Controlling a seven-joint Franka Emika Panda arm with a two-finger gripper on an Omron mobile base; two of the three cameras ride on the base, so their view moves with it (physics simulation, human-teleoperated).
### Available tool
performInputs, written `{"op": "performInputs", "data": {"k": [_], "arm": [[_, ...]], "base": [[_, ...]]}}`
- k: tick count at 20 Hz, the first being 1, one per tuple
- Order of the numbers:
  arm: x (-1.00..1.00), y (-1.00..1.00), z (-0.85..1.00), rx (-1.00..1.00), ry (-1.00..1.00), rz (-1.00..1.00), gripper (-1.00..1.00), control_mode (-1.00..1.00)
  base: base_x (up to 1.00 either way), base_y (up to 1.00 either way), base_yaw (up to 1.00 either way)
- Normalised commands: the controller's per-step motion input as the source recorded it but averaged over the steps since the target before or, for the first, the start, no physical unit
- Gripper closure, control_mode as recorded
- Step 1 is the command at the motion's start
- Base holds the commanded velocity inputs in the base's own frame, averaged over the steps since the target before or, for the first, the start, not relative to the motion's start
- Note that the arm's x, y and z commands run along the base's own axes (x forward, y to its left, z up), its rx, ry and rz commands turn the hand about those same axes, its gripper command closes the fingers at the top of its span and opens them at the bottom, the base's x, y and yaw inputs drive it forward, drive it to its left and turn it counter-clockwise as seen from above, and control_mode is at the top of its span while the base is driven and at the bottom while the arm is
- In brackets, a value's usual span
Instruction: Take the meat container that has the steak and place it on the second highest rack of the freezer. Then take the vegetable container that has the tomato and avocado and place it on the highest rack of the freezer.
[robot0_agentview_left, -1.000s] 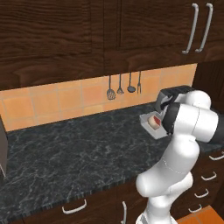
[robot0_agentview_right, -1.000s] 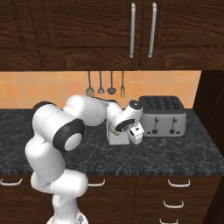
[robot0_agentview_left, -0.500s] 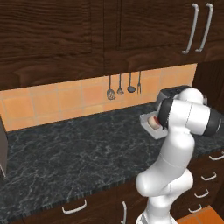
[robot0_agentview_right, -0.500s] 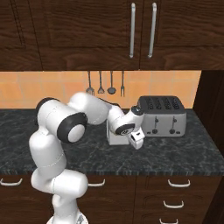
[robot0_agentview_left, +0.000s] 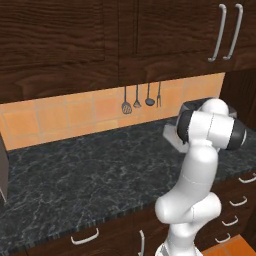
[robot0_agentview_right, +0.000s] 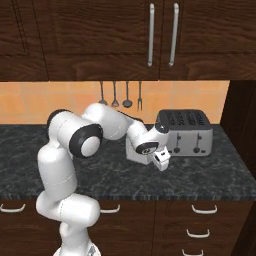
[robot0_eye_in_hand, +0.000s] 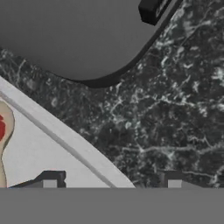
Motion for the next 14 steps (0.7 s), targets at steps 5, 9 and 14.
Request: {"op": "performInputs", "data": {"k": [5,9,14], "arm": [[0.17,0.03,-0.23,0.0,0.01,0.0,1.0,-1.0],[0.16,0.02,-0.11,0.0,0.0,0.0,1.0,-1.0],[0.07,0.16,-0.01,-0.03,-0.02,-0.01,1.0,-1.0]], "base": [[0.0,0.0,0.0],[0.0,0.0,0.0],[0.0,0.0,0.0]]}}
